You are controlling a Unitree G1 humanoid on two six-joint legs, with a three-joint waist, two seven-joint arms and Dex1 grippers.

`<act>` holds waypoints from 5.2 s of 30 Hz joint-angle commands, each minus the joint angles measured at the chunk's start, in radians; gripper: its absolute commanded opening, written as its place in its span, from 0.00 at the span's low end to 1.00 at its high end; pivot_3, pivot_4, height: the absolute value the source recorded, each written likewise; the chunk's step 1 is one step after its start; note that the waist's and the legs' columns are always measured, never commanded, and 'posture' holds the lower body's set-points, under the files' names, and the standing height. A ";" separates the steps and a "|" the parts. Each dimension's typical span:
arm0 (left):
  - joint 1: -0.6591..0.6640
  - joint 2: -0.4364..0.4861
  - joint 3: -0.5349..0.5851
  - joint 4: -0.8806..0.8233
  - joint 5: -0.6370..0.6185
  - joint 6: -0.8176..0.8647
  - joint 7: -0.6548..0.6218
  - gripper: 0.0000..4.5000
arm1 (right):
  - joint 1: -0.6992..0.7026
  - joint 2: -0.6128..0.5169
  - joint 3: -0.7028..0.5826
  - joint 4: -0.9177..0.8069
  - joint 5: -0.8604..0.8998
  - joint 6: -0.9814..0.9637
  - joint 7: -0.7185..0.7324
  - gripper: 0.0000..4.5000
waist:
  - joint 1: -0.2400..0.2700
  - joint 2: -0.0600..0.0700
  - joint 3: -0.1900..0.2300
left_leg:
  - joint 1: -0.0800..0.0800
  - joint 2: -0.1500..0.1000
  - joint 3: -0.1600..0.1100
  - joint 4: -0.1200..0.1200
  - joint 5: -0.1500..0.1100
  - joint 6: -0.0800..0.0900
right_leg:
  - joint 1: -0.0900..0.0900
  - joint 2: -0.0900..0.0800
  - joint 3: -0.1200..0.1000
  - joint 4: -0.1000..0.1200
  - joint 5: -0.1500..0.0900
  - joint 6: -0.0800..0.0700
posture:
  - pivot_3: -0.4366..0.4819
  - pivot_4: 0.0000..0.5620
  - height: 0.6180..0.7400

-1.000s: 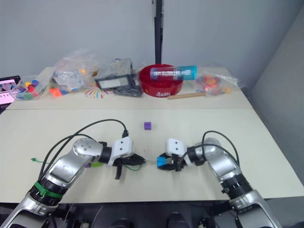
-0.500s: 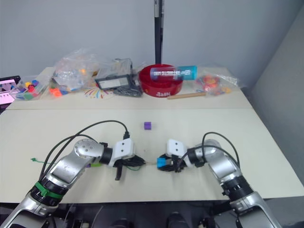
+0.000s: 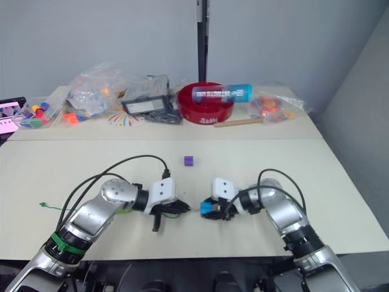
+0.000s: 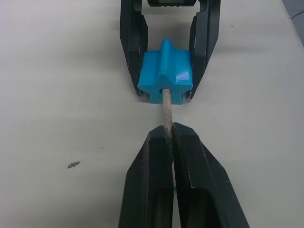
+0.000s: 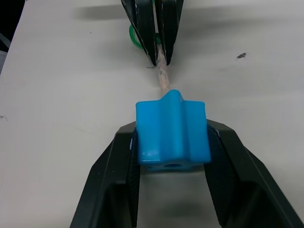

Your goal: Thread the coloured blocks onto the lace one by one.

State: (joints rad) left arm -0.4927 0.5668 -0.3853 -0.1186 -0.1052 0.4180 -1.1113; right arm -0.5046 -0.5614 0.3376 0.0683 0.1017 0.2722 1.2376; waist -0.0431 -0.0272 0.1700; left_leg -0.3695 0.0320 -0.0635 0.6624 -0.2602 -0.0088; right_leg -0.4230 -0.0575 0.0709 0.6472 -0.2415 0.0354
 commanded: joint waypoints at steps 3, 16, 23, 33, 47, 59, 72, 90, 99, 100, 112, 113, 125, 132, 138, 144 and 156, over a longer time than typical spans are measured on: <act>-0.044 -0.054 -0.031 0.004 0.003 -0.021 -0.001 0.00 | -0.009 0.024 0.004 -0.046 0.008 0.016 -0.021 0.30 | 0.001 0.000 0.000 | 0.000 0.000 0.000 0.000 0.000 0.000 | 0.000 0.000 0.000 0.000 0.000 0.000 | 0.48 0.27 0.92; -0.058 -0.032 0.009 0.024 -0.044 -0.016 -0.089 0.29 | 0.005 0.022 0.009 -0.049 -0.011 0.024 -0.039 0.30 | -0.001 0.000 0.000 | 0.000 0.000 0.000 0.001 0.000 0.000 | 0.000 0.000 0.000 0.000 0.000 0.000 | 0.48 0.27 0.92; -0.041 0.042 0.077 0.018 -0.079 -0.008 -0.117 0.66 | 0.012 0.004 0.013 -0.048 -0.011 0.022 -0.029 0.30 | 0.000 0.000 0.000 | 0.000 0.000 0.000 0.001 0.000 0.000 | 0.000 0.000 0.000 0.000 0.000 0.000 | 0.48 0.27 0.92; 0.023 0.057 0.047 0.054 -0.022 -0.032 -0.068 0.66 | 0.015 -0.019 0.014 -0.055 -0.003 0.028 -0.005 0.30 | 0.004 0.000 0.000 | 0.000 0.000 0.000 0.001 0.000 0.000 | 0.000 0.000 0.000 0.000 0.000 0.000 | 0.48 0.27 0.92; 0.024 0.001 0.013 0.101 0.004 -0.046 -0.030 0.00 | 0.031 -0.039 0.011 -0.087 0.001 0.047 -0.007 0.30 | 0.004 0.000 0.000 | 0.000 0.000 0.000 0.001 0.000 0.000 | 0.001 0.000 0.000 0.000 0.000 0.000 | 0.48 0.27 0.92; 0.005 -0.012 0.010 0.048 -0.015 -0.033 -0.046 0.00 | 0.028 -0.028 0.028 -0.093 -0.012 0.057 -0.025 0.30 | 0.004 0.000 0.000 | 0.000 0.000 0.000 0.001 0.000 0.000 | 0.001 0.000 0.000 0.000 0.000 0.000 | 0.48 0.27 0.92; -0.033 -0.046 -0.017 0.053 -0.008 -0.035 -0.039 0.00 | 0.013 0.009 0.055 -0.093 -0.021 0.068 -0.043 0.30 | -0.005 0.000 0.000 | 0.001 0.000 0.000 0.002 0.000 0.000 | 0.001 0.000 0.000 0.001 0.000 0.000 | 0.48 0.27 0.92; -0.022 0.024 0.027 0.038 -0.037 -0.065 -0.091 0.63 | 0.020 0.002 0.026 -0.145 0.015 0.161 -0.042 0.82 | -0.003 0.000 0.000 | 0.000 0.000 -0.001 0.002 0.000 0.000 | 0.001 0.001 0.000 0.001 0.000 0.000 | 0.48 0.27 0.92; -0.075 -0.053 -0.016 0.103 -0.003 -0.118 -0.080 0.63 | 0.102 -0.105 -0.078 -0.218 0.074 0.189 -0.058 0.99 | 0.011 0.000 0.000 | -0.001 -0.001 -0.001 0.003 0.000 0.000 | 0.001 0.000 0.000 0.000 0.000 0.000 | 0.48 0.27 0.92; -0.081 -0.062 -0.022 0.112 0.003 -0.126 -0.079 0.63 | 0.113 -0.114 -0.087 -0.220 0.076 0.186 -0.061 0.99 | 0.012 0.000 0.000 | -0.001 -0.001 -0.001 0.003 0.000 0.000 | 0.001 0.000 0.000 0.000 0.000 0.000 | 0.48 0.27 0.92; -0.135 -0.104 -0.038 0.210 0.018 -0.200 -0.118 0.99 | 0.168 -0.124 -0.117 -0.253 0.097 0.193 -0.130 1.00 | 0.004 0.000 0.000 | -0.001 -0.001 -0.001 0.003 0.000 0.000 | 0.001 0.000 0.000 0.000 0.000 0.000 | 0.48 0.27 0.92; -0.138 -0.112 -0.043 0.219 0.025 -0.207 -0.113 0.99 | 0.168 -0.123 -0.117 -0.254 0.098 0.195 -0.135 1.00 | 0.004 0.000 0.000 | -0.001 -0.001 -0.001 0.003 0.000 0.000 | 0.001 0.000 0.000 0.000 0.000 0.000 | 0.48 0.27 0.92; -0.138 -0.172 -0.065 0.318 0.049 -0.254 -0.116 0.86 | 0.171 -0.122 -0.105 -0.270 0.098 0.209 -0.164 1.00 | 0.003 0.000 0.000 | -0.001 -0.001 -0.001 0.004 0.000 0.000 | 0.001 0.000 0.000 0.000 0.000 0.000 | 0.48 0.27 0.92; -0.137 -0.180 -0.060 0.320 0.054 -0.250 -0.120 0.36 | 0.163 -0.112 -0.087 -0.266 0.092 0.204 -0.165 1.00 | 0.003 0.000 0.000 | -0.001 -0.001 -0.001 0.004 0.000 0.000 | 0.001 0.000 0.000 0.000 0.000 0.000 | 0.48 0.27 0.92; -0.130 -0.162 -0.051 0.303 0.054 -0.246 -0.125 0.31 | 0.147 -0.090 -0.064 -0.252 0.083 0.186 -0.164 0.74 | 0.000 0.000 0.000 | -0.001 -0.001 -0.001 0.004 0.000 0.000 | 0.001 0.000 0.000 0.000 0.000 0.000 | 0.48 0.27 0.92; -0.128 -0.156 -0.052 0.297 0.054 -0.243 -0.125 0.31 | 0.148 -0.098 -0.038 -0.238 0.062 0.155 -0.153 0.29 | 0.001 0.000 0.000 | -0.001 -0.001 -0.001 0.004 0.000 0.000 | 0.001 0.000 0.000 0.000 0.000 0.000 | 0.48 0.27 0.92; -0.092 -0.063 -0.004 0.213 0.027 -0.196 -0.147 0.31 | 0.143 -0.129 -0.043 -0.215 0.055 0.142 -0.146 0.00 | 0.000 0.000 0.000 | -0.001 -0.001 -0.001 0.004 0.000 0.000 | 0.001 0.000 0.000 0.000 0.000 0.000 | 0.48 0.27 0.92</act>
State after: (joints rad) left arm -0.5861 0.4853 -0.4229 0.1373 -0.0590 0.2107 -1.2501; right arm -0.3524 -0.6786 0.3024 -0.1533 0.1708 0.4208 1.0918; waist -0.0431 -0.0271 0.1700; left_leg -0.3703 0.0316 -0.0643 0.6663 -0.2603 -0.0086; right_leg -0.4220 -0.0572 0.0709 0.6477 -0.2416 0.0358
